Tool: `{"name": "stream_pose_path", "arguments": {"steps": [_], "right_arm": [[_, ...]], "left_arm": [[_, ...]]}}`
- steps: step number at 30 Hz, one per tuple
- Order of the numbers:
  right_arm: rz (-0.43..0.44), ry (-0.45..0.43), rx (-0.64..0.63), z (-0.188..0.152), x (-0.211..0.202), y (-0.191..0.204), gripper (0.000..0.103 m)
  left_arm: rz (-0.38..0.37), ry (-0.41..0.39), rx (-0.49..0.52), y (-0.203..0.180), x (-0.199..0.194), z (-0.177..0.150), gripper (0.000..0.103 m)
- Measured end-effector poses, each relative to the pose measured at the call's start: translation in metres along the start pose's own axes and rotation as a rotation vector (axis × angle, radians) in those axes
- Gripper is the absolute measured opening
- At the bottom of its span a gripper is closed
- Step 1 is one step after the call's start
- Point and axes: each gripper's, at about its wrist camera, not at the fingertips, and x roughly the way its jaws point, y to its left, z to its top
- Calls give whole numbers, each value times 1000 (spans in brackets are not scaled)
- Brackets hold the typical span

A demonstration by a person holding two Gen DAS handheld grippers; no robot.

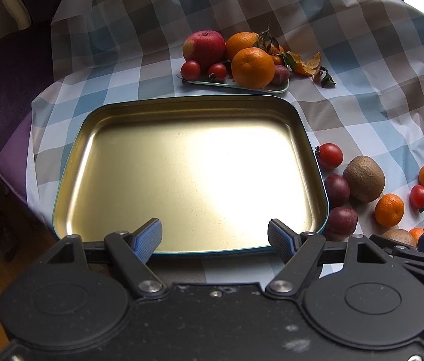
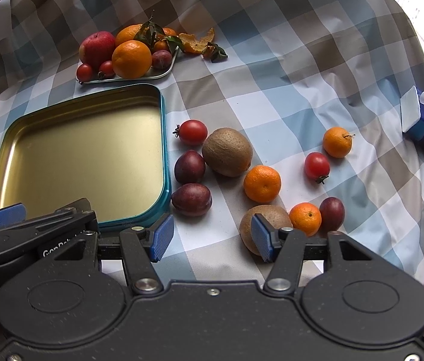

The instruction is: Organize fruits

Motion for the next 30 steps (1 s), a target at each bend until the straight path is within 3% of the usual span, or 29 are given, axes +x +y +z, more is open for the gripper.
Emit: {"name": "stream_pose_path", "arguments": {"steps": [30], "right_arm": [[-3, 11, -11, -3, 6, 2, 61]], "left_arm": [[1, 2, 1, 1, 1, -1, 80]]}}
